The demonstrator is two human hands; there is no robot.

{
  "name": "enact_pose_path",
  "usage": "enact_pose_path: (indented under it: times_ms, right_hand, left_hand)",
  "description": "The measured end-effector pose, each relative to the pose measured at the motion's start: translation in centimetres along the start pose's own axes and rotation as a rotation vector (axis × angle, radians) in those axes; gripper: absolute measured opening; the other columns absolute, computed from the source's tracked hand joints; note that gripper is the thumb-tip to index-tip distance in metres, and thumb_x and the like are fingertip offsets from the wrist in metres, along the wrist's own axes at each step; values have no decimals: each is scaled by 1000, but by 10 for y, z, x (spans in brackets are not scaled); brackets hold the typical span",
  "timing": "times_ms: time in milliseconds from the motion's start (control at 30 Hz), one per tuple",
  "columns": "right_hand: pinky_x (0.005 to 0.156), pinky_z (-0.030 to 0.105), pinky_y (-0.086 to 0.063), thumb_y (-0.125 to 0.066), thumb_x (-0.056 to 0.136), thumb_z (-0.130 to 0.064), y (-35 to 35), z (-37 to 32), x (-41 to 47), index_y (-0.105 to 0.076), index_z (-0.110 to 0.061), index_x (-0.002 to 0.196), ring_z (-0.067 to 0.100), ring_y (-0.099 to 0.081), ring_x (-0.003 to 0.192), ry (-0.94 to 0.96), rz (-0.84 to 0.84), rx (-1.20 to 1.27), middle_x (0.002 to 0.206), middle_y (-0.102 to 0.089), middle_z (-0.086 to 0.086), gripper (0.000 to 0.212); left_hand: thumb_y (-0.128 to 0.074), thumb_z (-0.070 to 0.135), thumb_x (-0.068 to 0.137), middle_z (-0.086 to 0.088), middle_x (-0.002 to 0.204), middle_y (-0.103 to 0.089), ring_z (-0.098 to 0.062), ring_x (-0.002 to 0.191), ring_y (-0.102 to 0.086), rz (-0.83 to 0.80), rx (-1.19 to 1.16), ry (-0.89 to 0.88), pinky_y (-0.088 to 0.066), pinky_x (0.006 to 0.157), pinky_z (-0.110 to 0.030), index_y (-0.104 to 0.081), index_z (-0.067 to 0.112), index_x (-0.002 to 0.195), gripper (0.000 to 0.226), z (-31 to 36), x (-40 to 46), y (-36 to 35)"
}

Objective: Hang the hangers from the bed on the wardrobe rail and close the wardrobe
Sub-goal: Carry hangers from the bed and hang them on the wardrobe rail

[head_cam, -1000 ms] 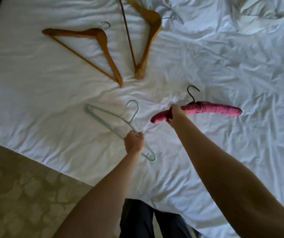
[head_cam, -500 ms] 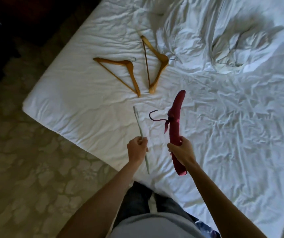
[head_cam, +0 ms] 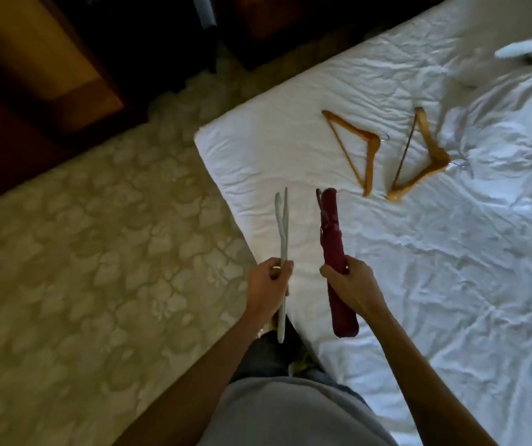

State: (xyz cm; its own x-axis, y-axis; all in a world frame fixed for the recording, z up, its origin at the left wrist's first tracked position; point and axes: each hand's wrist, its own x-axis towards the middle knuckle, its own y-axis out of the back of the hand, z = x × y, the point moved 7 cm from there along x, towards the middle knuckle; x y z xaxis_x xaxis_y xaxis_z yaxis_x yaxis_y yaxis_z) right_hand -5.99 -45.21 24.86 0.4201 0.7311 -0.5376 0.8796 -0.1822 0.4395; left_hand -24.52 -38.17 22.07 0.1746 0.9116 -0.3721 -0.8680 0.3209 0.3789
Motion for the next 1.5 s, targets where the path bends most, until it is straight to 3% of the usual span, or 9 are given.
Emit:
enact_pose_path:
  times_ms: [233,400,533,633,900,1100,1200,1300,1500]
  right_hand:
    - [63,36,-61,-74,87,-33,-133,-102,1,-64,-19,95,19,-71,64,218,-258,-91,77,-71,3,20]
    - [51,17,-50,-75,85,-41,-245,-184,8,-67,-20,86,7,-67,57,348,-399,-180,73,-71,-2,23]
    - [47,18,-47,-74,87,-36,-332,-249,19,-68,-10,82,5,-61,48,362,-499,-207,63,-65,0,27]
    - [53,25,-48,-73,87,-36,-390,-304,29,-66,-14,77,10,-60,52,353,-531,-197,60,-61,-2,25]
    - [65,37,-54,-74,88,-40,-494,-444,62,-68,-18,87,24,-66,65,394,-543,-93,77,-70,17,22]
    - [60,26,-52,-70,92,-31,-552,-525,117,-64,-21,85,17,-64,63,366,-517,-47,72,-66,4,14]
    - [60,26,-54,-69,92,-34,-589,-570,159,-63,-23,86,17,-65,63,353,-504,-21,73,-67,4,13]
    - [62,28,-52,-71,90,-38,-633,-626,209,-67,-22,87,17,-65,65,357,-492,-10,73,-67,3,16]
    - [48,19,-50,-71,91,-29,-711,-770,293,-68,-13,83,12,-63,51,356,-535,90,69,-67,8,18]
  left_hand:
    - [-65,32,97,4,50,-58,-7,43,-53,258,-125,83,-47,48,-26,-66,5,73,36,-51,1,125]
    - [-65,35,96,4,52,-58,-7,45,-53,411,-220,121,-45,48,-27,-65,5,73,38,-81,28,231]
    - [-66,29,97,6,49,-58,-2,41,-51,497,-254,129,-42,45,-19,-62,13,68,33,-87,63,322]
    - [-65,29,98,7,48,-57,0,40,-48,524,-260,125,-38,44,-15,-59,22,65,34,-88,94,390]
    - [-64,32,98,0,52,-58,-8,46,-51,584,-338,54,-43,47,-25,-63,-1,74,41,-81,187,547]
    - [-65,31,97,-1,53,-59,-11,47,-52,556,-347,46,-44,48,-25,-65,-1,72,41,-78,280,633]
    - [-65,31,97,-6,56,-60,-14,49,-52,536,-352,23,-45,50,-30,-66,0,74,39,-75,338,678]
    - [-66,29,97,-3,55,-59,-9,45,-50,539,-345,25,-42,47,-24,-65,-2,76,38,-67,405,730]
    - [-64,32,97,-8,58,-59,-14,51,-54,592,-330,41,-44,50,-28,-69,1,81,35,-30,523,849]
